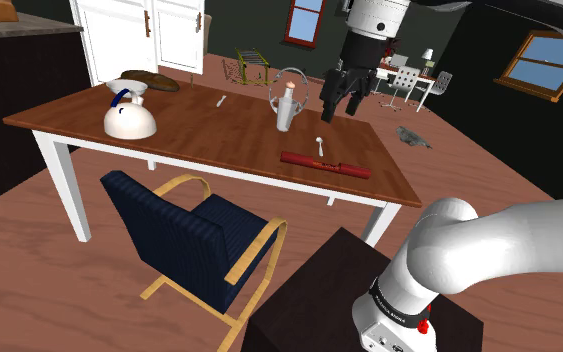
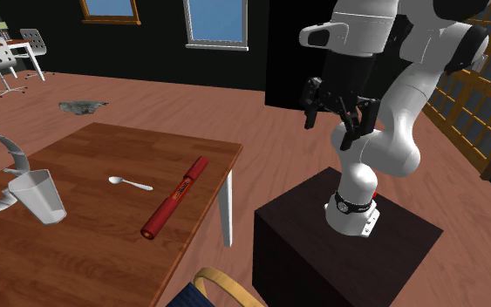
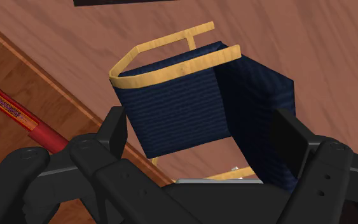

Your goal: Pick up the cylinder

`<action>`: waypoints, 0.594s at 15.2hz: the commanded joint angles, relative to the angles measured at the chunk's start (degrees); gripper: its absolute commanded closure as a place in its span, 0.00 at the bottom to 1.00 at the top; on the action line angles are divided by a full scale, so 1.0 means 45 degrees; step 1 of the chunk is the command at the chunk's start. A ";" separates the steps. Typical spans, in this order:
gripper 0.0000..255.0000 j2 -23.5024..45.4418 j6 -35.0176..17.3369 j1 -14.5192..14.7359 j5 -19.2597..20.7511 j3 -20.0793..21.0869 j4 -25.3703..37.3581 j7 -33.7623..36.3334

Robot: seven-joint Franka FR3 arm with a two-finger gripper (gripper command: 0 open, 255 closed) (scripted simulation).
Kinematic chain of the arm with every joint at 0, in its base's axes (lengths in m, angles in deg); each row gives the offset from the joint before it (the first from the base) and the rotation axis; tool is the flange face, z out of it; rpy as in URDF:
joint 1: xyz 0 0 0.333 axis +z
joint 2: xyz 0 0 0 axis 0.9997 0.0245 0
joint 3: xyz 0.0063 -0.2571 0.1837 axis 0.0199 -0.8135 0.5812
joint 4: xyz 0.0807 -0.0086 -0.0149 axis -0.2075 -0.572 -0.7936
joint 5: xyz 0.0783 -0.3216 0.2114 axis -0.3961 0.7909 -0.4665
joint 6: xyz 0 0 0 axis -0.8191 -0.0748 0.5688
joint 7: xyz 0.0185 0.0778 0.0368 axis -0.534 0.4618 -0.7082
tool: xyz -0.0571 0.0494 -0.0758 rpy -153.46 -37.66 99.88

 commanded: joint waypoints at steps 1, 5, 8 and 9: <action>0.00 0.0000 0.0000 0.0000 0.0000 0.0000 0.0000 0.0000; 0.00 -0.0114 -0.0840 -0.0056 0.0713 -0.1188 -0.1008 -0.1654; 0.00 0.0025 -0.1527 -0.0121 0.1275 -0.2111 -0.1574 -0.2875; 0.00 0.0117 -0.1768 -0.0147 0.1460 -0.2423 -0.1726 -0.3281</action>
